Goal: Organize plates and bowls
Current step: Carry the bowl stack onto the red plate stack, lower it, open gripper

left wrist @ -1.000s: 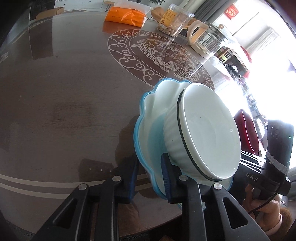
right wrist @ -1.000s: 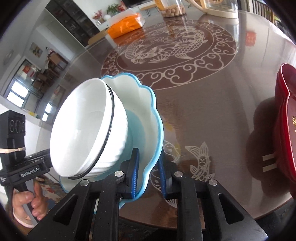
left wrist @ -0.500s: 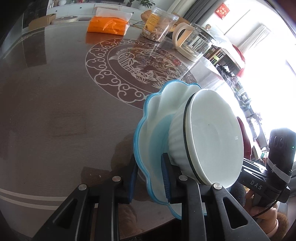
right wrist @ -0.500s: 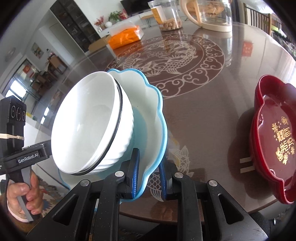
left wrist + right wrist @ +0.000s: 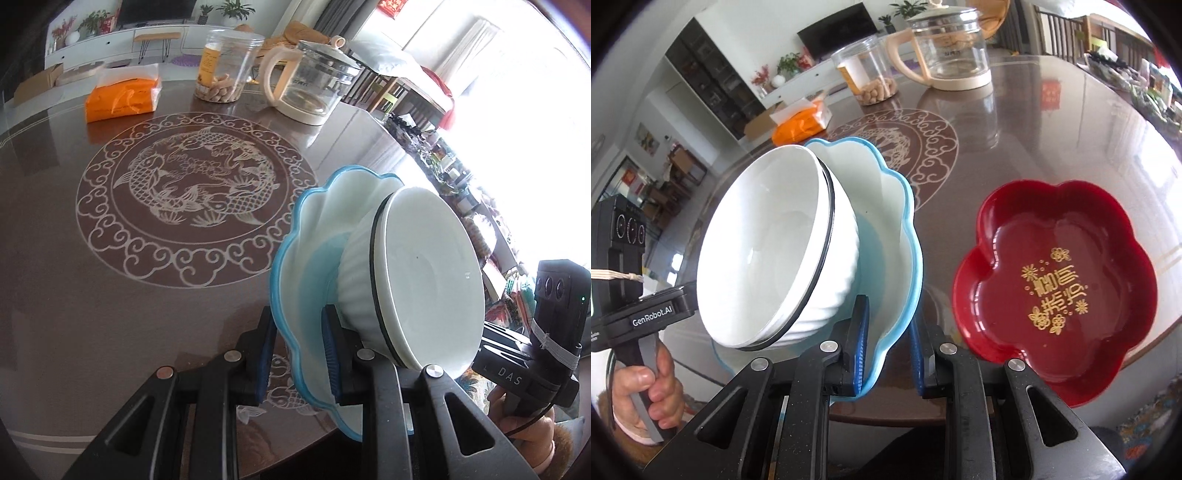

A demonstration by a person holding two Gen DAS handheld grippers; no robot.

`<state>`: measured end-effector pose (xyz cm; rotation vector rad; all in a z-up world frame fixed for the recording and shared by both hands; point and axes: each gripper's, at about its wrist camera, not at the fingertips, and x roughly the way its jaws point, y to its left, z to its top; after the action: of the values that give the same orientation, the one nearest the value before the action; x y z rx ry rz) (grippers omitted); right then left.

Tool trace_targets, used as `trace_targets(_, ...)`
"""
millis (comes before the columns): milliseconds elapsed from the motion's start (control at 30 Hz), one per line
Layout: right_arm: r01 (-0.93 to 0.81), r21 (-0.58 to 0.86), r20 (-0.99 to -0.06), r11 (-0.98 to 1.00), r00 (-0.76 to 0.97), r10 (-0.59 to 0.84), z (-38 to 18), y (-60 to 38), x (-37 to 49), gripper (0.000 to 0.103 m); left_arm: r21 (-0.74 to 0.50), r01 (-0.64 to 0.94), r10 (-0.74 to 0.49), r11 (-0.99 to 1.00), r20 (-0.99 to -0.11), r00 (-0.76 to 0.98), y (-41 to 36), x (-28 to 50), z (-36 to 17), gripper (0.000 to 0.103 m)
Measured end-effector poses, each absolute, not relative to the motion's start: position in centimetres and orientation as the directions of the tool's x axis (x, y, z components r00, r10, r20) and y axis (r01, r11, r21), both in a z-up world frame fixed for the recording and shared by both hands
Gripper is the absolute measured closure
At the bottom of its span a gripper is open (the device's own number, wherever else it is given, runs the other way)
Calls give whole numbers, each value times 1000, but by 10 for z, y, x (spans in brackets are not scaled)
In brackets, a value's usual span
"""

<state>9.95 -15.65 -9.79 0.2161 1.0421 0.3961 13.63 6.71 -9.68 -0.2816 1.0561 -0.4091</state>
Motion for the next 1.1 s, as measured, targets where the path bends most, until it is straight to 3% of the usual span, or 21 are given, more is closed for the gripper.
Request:
trace_targets(267, -93, 326, -790, 941, 520, 326, -79, -229, 96, 81, -419, 303, -513, 856, -767, 386, -18, 165, -90, 79)
trace_targets(567, 33, 320, -832, 947, 489, 264, -119, -287, 108, 81, -401, 336, -502, 852, -806, 313, -85, 188, -124, 79)
trace_targets(800, 86, 334, -831, 939, 496, 251, -132, -301, 111, 81, -324, 370, -445, 871, -840, 312, -100, 183, -132, 79)
trace_targets(967, 114, 347, -828, 931, 504, 247, -132, -305, 112, 82, -227, 384, -389, 895, -819, 422, -92, 177, -107, 75)
trace_targets(1100, 115, 370, -811, 922, 524, 260, -132, -310, 108, 74, -162, 368, -340, 916, -800, 495, -79, 170, -89, 72)
